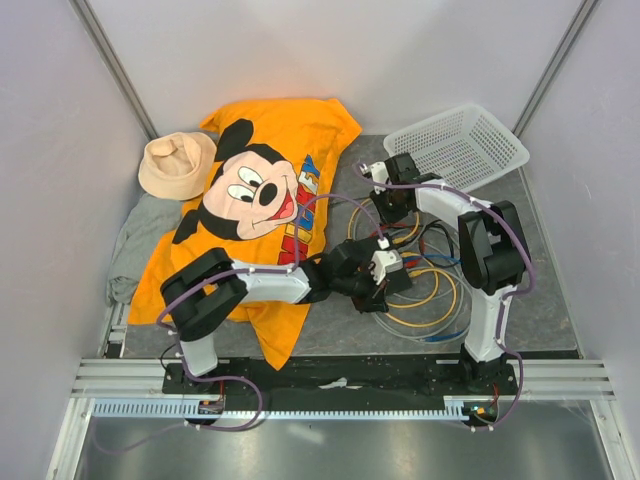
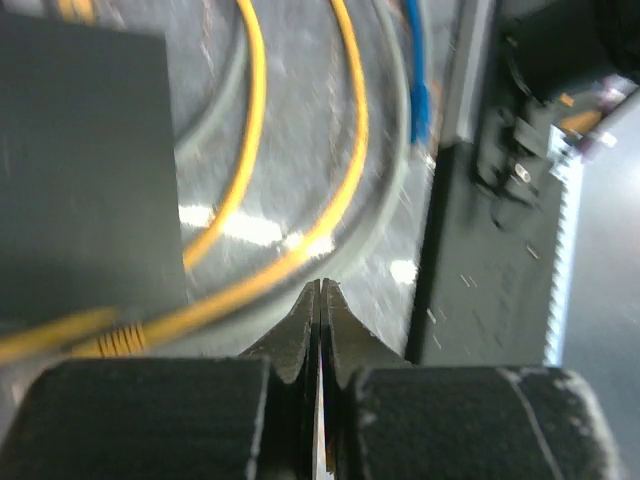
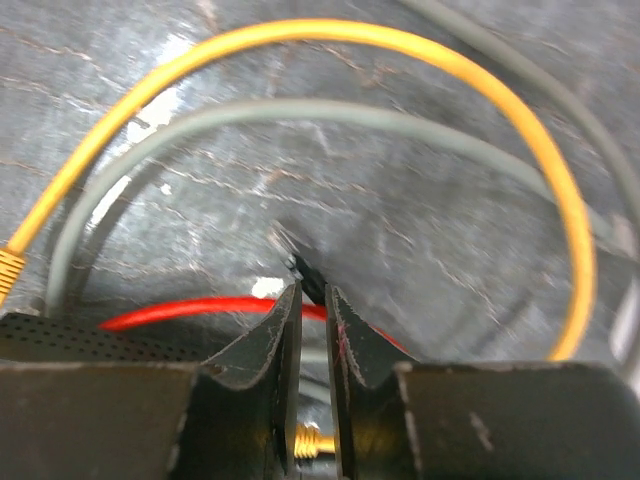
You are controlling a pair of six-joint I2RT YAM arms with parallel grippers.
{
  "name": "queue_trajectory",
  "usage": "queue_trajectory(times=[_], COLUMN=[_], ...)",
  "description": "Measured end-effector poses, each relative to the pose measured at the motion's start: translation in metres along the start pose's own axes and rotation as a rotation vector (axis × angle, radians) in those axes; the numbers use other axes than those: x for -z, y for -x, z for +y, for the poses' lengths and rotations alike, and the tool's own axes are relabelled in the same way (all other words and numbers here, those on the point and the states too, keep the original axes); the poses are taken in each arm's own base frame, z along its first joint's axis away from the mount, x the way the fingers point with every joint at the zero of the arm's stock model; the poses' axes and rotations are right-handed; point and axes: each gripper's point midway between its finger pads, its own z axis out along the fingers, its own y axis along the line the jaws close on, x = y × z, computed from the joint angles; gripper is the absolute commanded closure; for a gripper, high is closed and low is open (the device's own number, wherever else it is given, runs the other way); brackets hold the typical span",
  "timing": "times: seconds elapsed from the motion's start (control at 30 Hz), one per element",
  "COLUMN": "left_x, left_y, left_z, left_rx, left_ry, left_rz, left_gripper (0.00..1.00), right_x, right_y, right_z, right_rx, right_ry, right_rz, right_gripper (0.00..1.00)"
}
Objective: Pull the plug from the switch port
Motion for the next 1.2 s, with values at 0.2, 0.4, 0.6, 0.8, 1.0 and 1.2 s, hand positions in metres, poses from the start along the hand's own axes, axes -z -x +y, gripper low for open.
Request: queue_trajectory(times=[0.2, 0.4, 0.6, 0.8, 1.0, 1.2], left_x=[-0.022, -0.018, 0.002, 0.027, 0.053, 0.077], left_y=[0.005, 0.004, 0.006, -0.002, -0.019, -0.011], left_z=[0.033, 0.054, 0.061, 0.063, 0.072, 0.071], left_rx=[-0.033, -0.034, -0.027, -0.007, 0.010, -0.008], left_ry=[0.171, 0.278, 0.322, 0.347, 0.412, 0.430], left_rz=[-0.039, -0.043, -0.033, -0.013, 0.003, -0.007], left_gripper=[0.98, 0.98, 0.98, 0.98, 0.98, 0.98], right_x=[-0.008, -0.008, 0.000, 0.023, 0.039, 0.054], right_y=[0.004, 0.000, -0.009, -0.018, -0.027, -0.031], right_z=[0.010, 0.015, 0.021, 0.030, 0.044, 0.031], right_rx=[0.019, 0.050, 0.073, 0.077, 0.054, 0.001], right_ry=[0.083, 0.122, 0.136, 0.125, 0.103, 0.081], right_rz=[-0.006, -0.006, -0.031, -0.050, -0.030, 0.049], right_gripper=[0.77, 0.78, 0.79, 0.78, 0.75, 0.72])
